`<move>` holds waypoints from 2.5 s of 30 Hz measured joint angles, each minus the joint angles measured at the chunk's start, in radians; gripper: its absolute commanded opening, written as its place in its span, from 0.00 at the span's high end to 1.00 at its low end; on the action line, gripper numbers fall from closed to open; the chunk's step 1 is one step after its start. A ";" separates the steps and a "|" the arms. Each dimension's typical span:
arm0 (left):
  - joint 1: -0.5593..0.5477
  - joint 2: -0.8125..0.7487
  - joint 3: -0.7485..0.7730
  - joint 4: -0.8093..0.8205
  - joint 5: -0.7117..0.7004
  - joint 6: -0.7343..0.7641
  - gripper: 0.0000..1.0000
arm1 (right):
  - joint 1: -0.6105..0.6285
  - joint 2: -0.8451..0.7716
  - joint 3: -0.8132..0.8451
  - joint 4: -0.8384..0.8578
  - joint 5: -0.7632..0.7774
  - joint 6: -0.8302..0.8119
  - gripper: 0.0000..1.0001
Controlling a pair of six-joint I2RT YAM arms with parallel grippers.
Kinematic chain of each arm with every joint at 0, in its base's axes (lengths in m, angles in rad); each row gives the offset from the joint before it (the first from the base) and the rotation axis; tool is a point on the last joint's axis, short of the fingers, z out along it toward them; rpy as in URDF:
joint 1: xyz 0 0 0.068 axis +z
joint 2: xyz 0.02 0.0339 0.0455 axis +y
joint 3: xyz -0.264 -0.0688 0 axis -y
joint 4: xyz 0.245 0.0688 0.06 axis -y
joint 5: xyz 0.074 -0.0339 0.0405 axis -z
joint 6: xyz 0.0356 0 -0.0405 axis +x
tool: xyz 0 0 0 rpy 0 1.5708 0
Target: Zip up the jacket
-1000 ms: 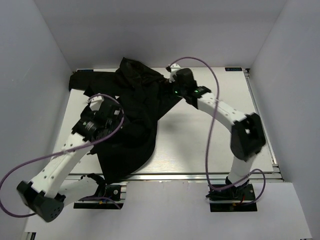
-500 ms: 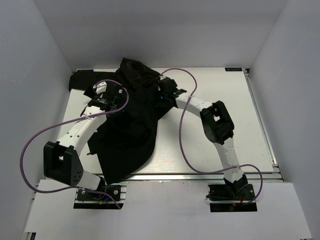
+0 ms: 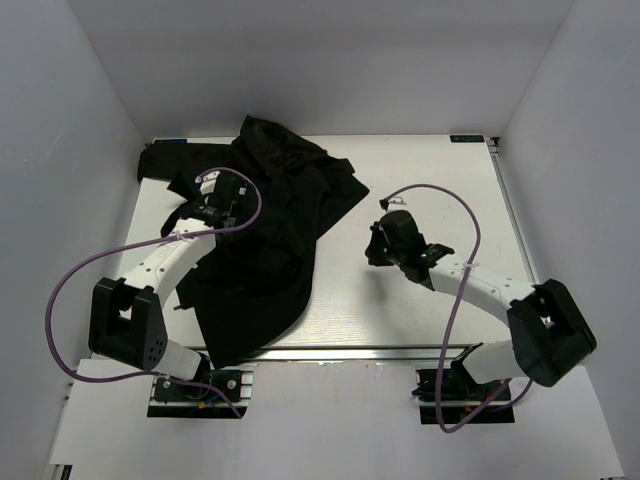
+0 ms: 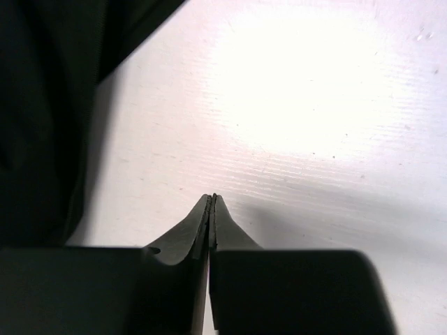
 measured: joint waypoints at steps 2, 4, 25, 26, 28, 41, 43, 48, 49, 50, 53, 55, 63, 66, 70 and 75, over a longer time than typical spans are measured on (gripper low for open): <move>0.000 0.000 -0.024 0.021 0.008 0.013 0.64 | 0.000 -0.032 0.000 0.002 0.002 -0.006 0.67; 0.000 0.001 -0.039 0.039 0.026 0.026 0.76 | 0.001 -0.014 0.028 0.006 -0.010 -0.024 0.35; 0.003 -0.109 -0.325 0.090 0.108 0.005 1.00 | 0.001 0.965 1.085 -0.093 -0.214 0.003 0.68; 0.003 -0.124 -0.328 0.087 0.108 0.002 1.00 | 0.000 0.966 1.085 -0.094 -0.236 0.015 0.81; 0.003 -0.143 -0.327 0.085 0.108 -0.002 1.00 | -0.001 0.926 1.008 -0.041 -0.251 0.031 1.00; 0.003 -0.149 -0.246 0.044 0.167 0.071 1.00 | 0.007 -0.057 -0.022 0.055 -0.090 0.054 0.65; 0.002 -0.148 -0.232 0.037 0.185 0.091 1.00 | 0.006 -0.176 -0.159 0.025 -0.106 0.062 0.43; 0.002 -0.148 -0.155 -0.009 0.198 0.156 0.82 | 0.005 -0.391 -0.266 -0.122 -0.128 0.008 0.18; 0.002 -0.148 -0.134 -0.025 0.200 0.174 0.70 | 0.005 -0.420 -0.250 -0.145 -0.123 -0.012 0.17; 0.002 -0.148 -0.112 -0.041 0.204 0.190 0.42 | 0.005 -0.440 -0.225 -0.169 -0.114 -0.032 0.16; 0.002 -0.150 -0.033 -0.093 0.229 0.245 0.07 | 0.005 -0.453 -0.109 -0.246 -0.071 -0.084 0.11; 0.002 -0.151 0.016 -0.130 0.266 0.277 0.02 | 0.005 -0.442 -0.021 -0.294 -0.034 -0.109 0.11; -0.157 -0.199 0.142 -0.221 0.370 0.380 0.02 | -0.019 -0.291 0.226 -0.394 0.055 -0.185 0.11; -0.338 -0.185 0.132 -0.249 0.363 0.419 0.02 | -0.061 -0.227 0.268 -0.413 0.030 -0.214 0.11; -0.486 -0.151 0.097 -0.280 0.325 0.474 0.02 | -0.130 -0.150 0.297 -0.418 -0.061 -0.260 0.11; -0.511 -0.050 0.102 -0.251 0.258 0.538 0.02 | -0.181 -0.121 0.290 -0.433 -0.155 -0.300 0.12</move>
